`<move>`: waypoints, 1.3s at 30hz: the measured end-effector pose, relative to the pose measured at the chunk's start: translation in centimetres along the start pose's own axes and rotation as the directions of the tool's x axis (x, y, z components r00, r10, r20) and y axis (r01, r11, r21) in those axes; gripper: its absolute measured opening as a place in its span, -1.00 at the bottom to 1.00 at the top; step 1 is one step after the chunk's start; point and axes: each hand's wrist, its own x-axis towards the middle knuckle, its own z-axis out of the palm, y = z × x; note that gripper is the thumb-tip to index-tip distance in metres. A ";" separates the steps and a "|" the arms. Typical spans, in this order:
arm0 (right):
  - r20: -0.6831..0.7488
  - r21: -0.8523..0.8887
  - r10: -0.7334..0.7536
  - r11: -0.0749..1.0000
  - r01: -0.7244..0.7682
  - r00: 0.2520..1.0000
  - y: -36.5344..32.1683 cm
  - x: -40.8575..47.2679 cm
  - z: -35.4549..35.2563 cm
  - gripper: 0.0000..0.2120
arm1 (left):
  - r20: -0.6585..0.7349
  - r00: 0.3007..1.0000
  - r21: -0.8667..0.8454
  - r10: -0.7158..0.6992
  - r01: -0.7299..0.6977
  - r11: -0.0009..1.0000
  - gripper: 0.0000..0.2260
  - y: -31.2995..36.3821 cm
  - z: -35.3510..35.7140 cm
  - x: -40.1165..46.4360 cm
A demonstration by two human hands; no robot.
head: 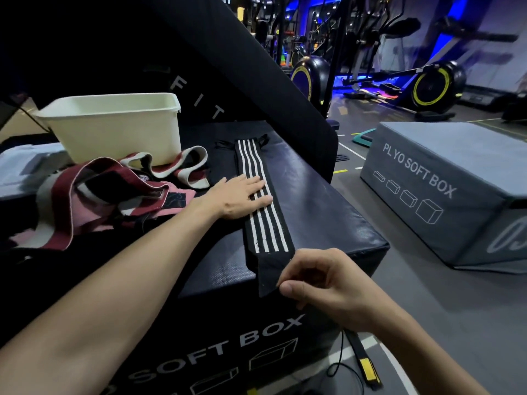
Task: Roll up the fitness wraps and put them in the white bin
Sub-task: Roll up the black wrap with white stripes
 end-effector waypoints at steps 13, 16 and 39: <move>-0.044 0.068 0.057 0.996 -0.054 0.997 -0.1 -0.6 0.2 -0.95 | -0.466 0.831 -0.379 0.305 -0.499 0.780 -0.84 2.9 -0.2 -14.3; -0.049 0.054 0.061 0.997 -0.059 0.997 -0.6 -0.6 0.2 -0.93 | -0.307 0.827 -0.127 0.471 -0.526 0.841 -0.64 2.7 2.4 -16.1; -0.162 0.182 0.206 0.968 -0.176 0.965 -2.6 -0.9 1.6 -0.88 | -0.386 0.921 -0.685 0.041 -0.316 0.657 -0.94 5.8 2.7 -19.8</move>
